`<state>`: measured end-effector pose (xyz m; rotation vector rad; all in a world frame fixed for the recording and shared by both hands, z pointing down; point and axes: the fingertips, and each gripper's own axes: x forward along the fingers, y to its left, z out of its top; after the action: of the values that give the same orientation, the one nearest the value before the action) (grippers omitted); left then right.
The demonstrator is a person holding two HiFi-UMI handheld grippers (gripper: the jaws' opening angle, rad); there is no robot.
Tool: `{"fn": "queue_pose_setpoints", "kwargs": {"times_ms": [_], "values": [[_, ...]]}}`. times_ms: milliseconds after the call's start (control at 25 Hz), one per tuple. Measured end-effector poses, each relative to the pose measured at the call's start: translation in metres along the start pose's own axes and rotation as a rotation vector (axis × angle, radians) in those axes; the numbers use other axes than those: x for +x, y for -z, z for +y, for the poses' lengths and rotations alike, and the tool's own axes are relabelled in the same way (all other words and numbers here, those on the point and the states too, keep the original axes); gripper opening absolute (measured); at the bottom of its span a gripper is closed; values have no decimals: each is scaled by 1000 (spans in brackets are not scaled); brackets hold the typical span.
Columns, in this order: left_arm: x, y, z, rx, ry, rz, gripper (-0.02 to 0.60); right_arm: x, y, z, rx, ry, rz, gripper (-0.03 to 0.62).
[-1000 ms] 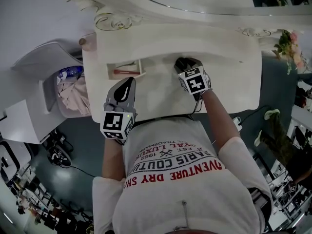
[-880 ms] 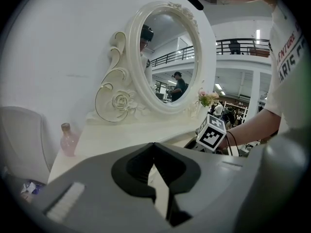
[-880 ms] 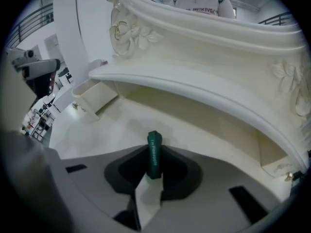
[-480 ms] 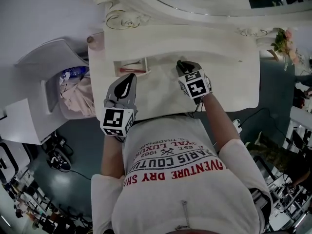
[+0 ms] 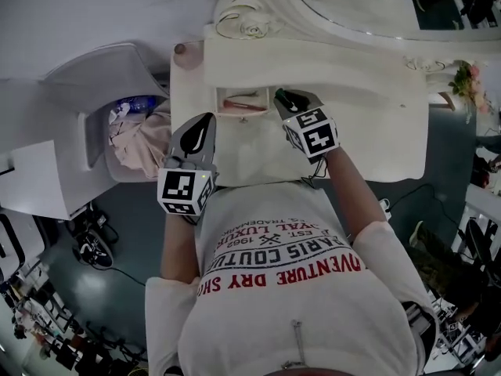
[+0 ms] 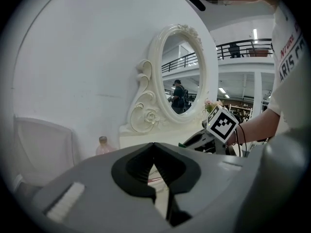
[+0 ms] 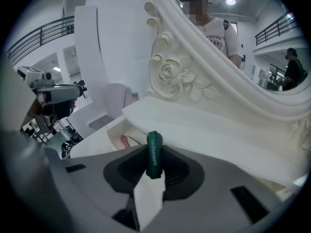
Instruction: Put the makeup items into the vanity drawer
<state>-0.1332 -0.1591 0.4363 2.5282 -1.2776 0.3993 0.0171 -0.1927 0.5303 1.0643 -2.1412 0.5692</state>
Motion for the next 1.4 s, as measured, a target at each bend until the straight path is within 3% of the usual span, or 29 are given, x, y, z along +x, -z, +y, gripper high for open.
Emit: {"fn": "queue_pose_setpoints", "kwargs": {"times_ms": [520, 640, 720, 1080, 1400], "values": [[-39, 15, 65, -31, -66, -4, 11, 54, -28, 72, -26, -112, 38, 98], [-44, 17, 75, -36, -71, -5, 11, 60, -30, 83, -16, -145, 52, 118], [-46, 17, 77, -36, -67, -6, 11, 62, -29, 88, -10, -157, 68, 180], [-45, 11, 74, -16, -30, -23, 11, 50, -27, 74, 22, -69, 55, 239], [-41, -5, 60, 25, 14, -55, 11, 20, -41, 70, 22, -12, -43, 232]]}}
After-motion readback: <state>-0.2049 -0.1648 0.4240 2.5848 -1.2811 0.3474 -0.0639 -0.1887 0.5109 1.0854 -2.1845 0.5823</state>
